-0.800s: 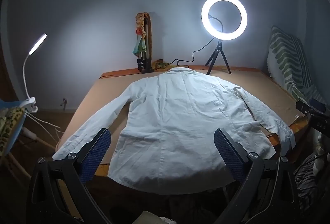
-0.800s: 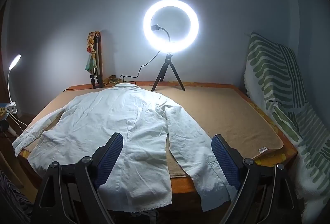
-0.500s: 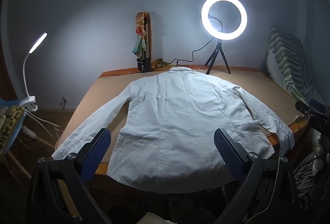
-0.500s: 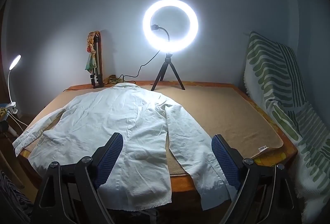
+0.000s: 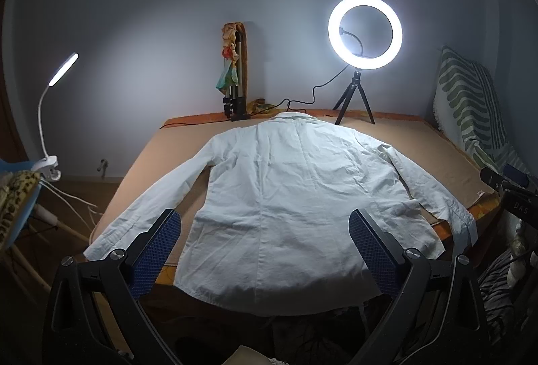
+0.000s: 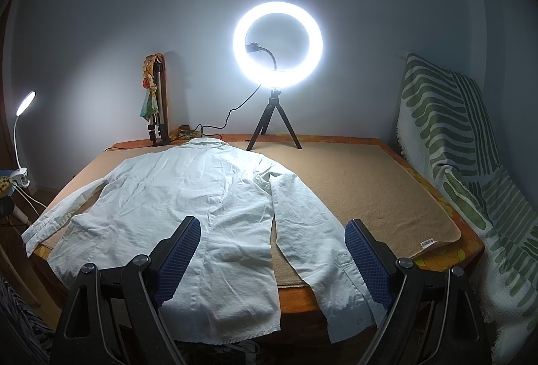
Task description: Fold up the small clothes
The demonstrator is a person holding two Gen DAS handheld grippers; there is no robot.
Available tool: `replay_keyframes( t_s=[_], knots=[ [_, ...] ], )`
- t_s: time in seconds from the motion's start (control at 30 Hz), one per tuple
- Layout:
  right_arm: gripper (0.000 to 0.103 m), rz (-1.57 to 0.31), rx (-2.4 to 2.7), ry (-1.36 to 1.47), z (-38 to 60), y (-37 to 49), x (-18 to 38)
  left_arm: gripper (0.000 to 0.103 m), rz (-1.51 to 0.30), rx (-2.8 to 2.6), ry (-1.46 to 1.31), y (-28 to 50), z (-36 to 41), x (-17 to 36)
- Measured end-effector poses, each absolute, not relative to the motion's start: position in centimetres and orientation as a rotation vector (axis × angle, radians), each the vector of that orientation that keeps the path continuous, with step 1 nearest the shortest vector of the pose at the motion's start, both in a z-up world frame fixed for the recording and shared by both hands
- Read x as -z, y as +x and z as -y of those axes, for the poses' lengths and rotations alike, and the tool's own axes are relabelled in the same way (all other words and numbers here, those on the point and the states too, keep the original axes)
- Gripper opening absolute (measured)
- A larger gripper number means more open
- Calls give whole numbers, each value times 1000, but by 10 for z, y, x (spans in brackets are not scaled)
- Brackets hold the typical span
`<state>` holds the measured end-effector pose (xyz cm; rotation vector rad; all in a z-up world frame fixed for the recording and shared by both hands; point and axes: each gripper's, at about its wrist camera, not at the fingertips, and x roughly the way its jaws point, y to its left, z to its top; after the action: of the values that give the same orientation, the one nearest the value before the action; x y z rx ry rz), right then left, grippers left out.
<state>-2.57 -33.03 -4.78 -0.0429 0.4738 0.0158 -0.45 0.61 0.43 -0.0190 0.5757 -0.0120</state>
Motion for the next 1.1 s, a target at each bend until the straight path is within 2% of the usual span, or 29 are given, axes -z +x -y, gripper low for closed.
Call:
replay_keyframes(
  t_s=[1.1],
  knots=[
    [90, -474, -21, -40, 329, -25, 47, 100, -564, 6, -14, -4, -8, -8]
  ],
)
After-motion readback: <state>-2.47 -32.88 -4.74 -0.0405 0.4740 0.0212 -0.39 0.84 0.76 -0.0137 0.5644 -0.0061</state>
